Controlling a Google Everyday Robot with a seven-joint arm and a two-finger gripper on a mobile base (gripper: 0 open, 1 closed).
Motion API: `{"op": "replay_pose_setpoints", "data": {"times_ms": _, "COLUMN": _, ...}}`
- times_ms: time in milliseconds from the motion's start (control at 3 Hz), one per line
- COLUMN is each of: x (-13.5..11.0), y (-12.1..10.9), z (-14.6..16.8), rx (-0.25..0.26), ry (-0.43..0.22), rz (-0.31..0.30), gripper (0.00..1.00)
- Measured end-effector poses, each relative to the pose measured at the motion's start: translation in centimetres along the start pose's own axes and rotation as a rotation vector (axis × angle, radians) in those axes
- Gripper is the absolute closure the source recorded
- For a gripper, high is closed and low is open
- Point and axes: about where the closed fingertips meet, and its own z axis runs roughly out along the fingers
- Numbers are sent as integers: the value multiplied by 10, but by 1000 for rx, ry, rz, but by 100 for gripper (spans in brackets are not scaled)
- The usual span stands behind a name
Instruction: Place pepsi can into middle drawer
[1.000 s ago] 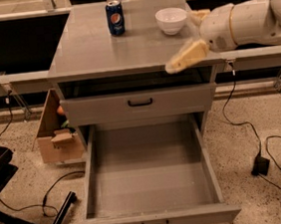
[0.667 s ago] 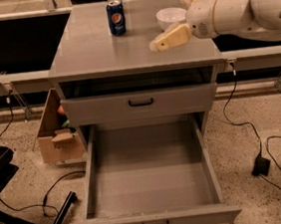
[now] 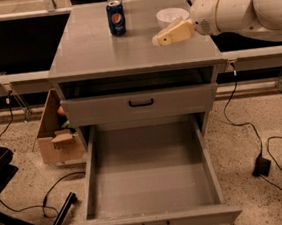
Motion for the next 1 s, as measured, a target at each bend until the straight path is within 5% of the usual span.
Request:
{"op": "replay_pose_setpoints", "data": {"times_ms": 333, "x": 6, "y": -10, "z": 20, "rx": 16, "ry": -33, "rz": 29, "gripper": 0}}
{"op": "replay_pose_setpoints", "data": {"times_ms": 1000, "x": 21, "y": -75, "z": 110, "rx": 137, "ry": -148, "rz": 175, "gripper": 0}}
